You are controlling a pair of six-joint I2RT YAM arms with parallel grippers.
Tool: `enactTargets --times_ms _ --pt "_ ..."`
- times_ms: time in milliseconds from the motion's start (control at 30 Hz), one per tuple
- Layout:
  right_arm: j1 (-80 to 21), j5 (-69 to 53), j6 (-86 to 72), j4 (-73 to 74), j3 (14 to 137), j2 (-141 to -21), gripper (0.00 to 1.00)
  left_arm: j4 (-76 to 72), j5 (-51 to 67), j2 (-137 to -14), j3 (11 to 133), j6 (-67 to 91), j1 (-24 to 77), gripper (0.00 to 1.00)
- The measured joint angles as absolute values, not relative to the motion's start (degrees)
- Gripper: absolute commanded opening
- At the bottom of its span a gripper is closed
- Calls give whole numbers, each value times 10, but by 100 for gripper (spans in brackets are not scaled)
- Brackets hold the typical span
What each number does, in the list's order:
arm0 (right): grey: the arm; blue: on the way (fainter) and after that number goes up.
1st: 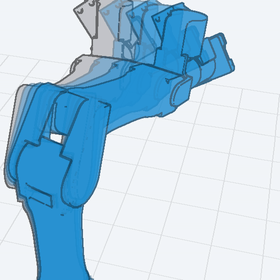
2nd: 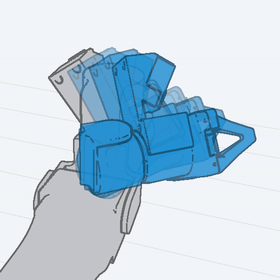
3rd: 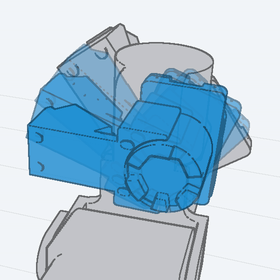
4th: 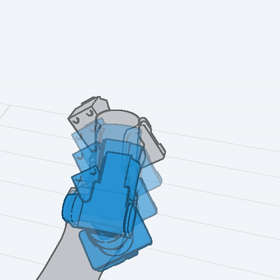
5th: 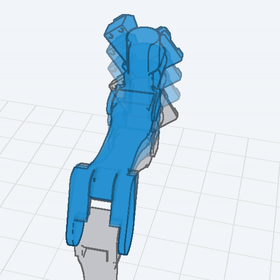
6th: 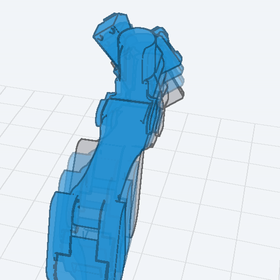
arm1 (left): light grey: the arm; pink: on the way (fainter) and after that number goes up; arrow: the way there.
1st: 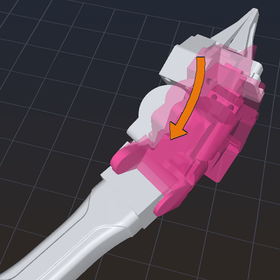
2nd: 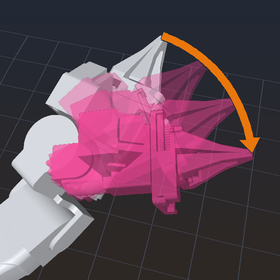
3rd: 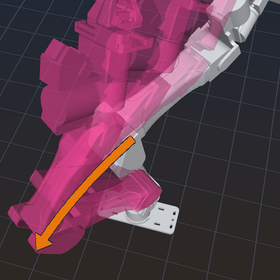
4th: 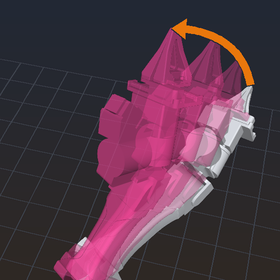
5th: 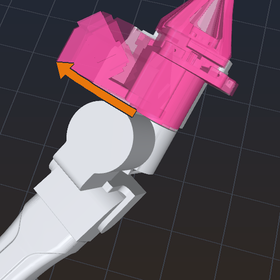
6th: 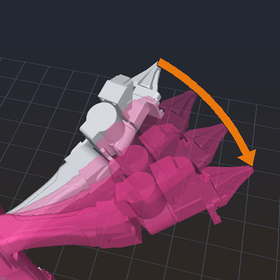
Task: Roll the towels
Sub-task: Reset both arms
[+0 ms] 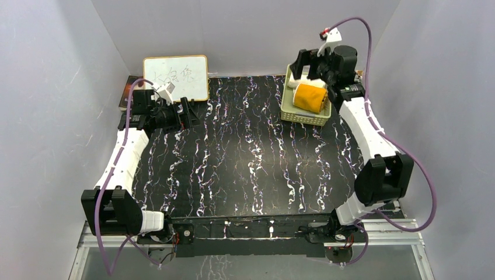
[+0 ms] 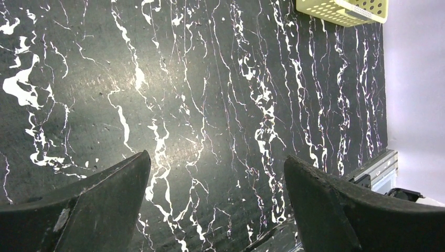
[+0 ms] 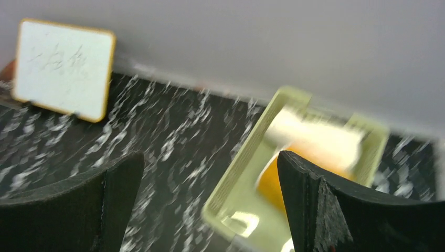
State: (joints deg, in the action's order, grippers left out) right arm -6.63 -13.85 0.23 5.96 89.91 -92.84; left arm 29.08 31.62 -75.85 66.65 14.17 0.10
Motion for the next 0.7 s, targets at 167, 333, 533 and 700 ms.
enactTargets --times_ms 167,333,533,700 --pt "-68 -152 -142 140 743 -825 98 284 310 -743 665 141 1 98" --pt "-77 -93 -233 216 599 -682 98 258 297 -702 634 142 1 98" --pt "-102 10 -273 220 591 -545 98 204 261 -621 568 144 1 98" --pt "-105 36 -280 204 590 -513 98 172 225 -547 546 144 1 98"
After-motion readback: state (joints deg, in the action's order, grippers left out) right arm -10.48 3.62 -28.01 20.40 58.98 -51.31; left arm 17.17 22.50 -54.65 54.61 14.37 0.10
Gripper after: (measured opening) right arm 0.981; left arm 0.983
